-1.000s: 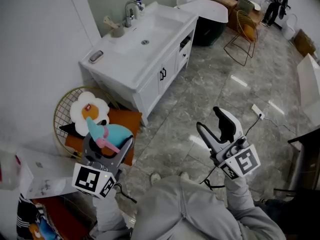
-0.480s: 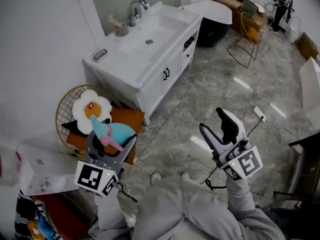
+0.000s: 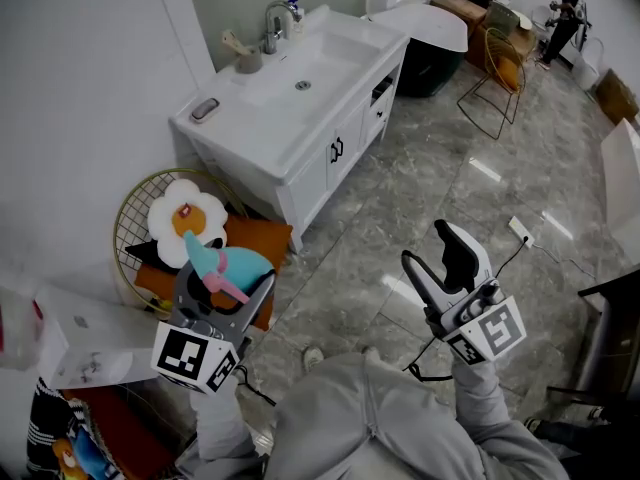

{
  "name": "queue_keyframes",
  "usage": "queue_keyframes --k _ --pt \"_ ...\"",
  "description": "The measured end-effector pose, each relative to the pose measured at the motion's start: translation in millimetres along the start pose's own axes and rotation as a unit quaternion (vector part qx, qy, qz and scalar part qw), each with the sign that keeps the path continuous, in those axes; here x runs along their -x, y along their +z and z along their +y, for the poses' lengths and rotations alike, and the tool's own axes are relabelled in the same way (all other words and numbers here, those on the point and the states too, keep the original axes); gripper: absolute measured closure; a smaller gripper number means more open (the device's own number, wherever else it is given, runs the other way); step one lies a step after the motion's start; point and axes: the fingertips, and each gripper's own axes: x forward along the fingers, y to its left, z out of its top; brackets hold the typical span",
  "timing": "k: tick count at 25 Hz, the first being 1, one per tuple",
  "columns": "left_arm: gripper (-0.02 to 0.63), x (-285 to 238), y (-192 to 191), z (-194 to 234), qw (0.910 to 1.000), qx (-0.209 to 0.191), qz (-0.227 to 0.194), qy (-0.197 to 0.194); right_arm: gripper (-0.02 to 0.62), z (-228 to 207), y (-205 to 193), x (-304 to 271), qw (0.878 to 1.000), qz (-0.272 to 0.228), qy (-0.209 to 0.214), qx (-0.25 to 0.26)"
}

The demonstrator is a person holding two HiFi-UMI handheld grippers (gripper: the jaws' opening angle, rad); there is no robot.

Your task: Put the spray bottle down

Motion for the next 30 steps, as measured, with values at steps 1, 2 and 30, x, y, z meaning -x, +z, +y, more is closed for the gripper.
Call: queue_keyframes --k 1,2,30 --pt "0.187 0 -1 1 1.0000 0.000 0.000 0.000 0.324 0 -1 -1 1.000 0.001 -0.002 0.000" --pt "0.187 1 -1 2 1.0000 0.000 0.002 0.000 0.324 1 -1 -1 1.000 0.001 -0.004 -0.001" --pt "0.187 -40 -23 69 0.9982 -0.024 0.025 -0.049 0.324 -1 -27 -57 0.997 0.004 -0.072 -0.009"
